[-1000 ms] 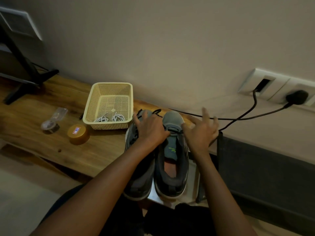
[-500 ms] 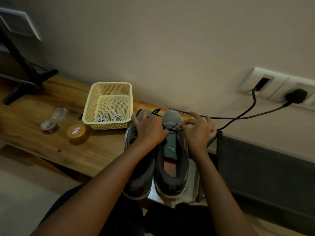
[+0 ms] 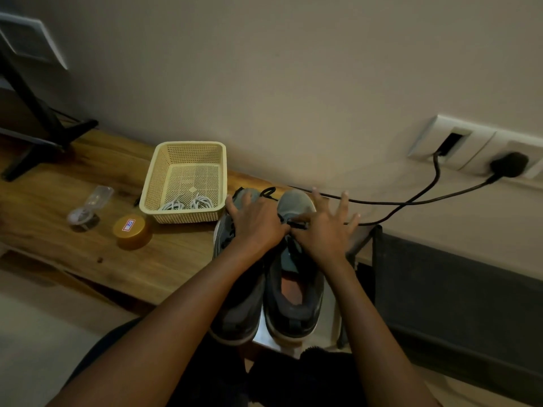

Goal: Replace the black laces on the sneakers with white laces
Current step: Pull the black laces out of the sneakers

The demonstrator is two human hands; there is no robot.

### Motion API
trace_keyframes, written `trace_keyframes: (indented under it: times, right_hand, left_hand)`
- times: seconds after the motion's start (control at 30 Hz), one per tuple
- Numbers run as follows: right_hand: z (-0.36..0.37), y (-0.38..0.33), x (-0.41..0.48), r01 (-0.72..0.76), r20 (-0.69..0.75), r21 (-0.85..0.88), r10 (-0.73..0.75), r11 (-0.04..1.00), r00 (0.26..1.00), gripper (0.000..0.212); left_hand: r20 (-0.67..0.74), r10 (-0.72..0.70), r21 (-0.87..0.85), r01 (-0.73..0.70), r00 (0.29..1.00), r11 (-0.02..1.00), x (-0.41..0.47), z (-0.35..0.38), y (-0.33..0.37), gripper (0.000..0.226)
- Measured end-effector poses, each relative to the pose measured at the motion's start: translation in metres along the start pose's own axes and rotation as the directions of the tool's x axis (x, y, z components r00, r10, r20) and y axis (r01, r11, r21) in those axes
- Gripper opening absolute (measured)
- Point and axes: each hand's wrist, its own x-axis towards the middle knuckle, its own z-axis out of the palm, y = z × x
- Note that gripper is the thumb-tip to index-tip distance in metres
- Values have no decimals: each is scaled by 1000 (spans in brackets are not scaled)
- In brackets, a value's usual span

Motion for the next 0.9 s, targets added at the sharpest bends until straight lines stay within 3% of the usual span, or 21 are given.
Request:
trace_keyframes:
  times: [0.1,0.23,0.33,0.4,0.47,0.5,0.53,0.57,0.6,0.63,0.67,0.73,0.8,0.9]
  right_hand:
    - [5,1,0,-10,45,81,6,997,999,23]
    - [2,7,3,-23,-38,171,30,985,999,9]
    - [1,14,5,-130,-148,382,199,915,969,8]
    - [3,20,7,-225,-149,680,431,698,890,7]
    - [4,25,8,-312,44,885,605,345,795,18]
    - [8,28,7,-365,172,909,618,200,767,24]
    - [10,27,6,-414,262,902,606,124,751,27]
    - [13,25,5,-435,282,893,607,117,743,26]
    - [16,23,6,-435,215,879,649,198,730,19]
    - [16,20,6,-412,83,846,680,338,728,7]
    - [14,17,5,-386,-55,755,638,530,768,14]
    - [8,11,5,-259,-199,408,362,875,911,31]
    - [1,1,1,-115,-121,81,125,990,985,32]
    - [6,-5,-2,-67,30,25,66,997,997,28]
  left_hand:
    - [-2,-2,17,2,1000,1000,0,0,0,26]
    - [26,-22,19,22,999,1000,-1,0,1,28]
    - [28,-23,35,22,999,999,0,1,0,26]
    - [26,-21,40,20,999,999,1,1,0,25]
    - [22,-18,45,17,1000,999,0,1,1,25]
    - [20,-16,47,15,1000,999,0,1,2,24]
    - [18,-15,47,14,1000,999,0,1,2,24]
    - [16,-16,44,15,1000,999,-1,0,2,24]
    - [14,-16,38,16,1000,999,-1,1,2,24]
    - [10,-17,31,17,1000,999,-1,1,1,24]
    - [5,-17,24,17,1000,1000,-1,1,0,23]
    - [-2,-12,21,12,1000,1000,-1,0,0,24]
    - [2,-8,16,8,1000,1000,-1,-1,0,25]
    - [3,-6,27,6,1000,1000,-2,0,1,24]
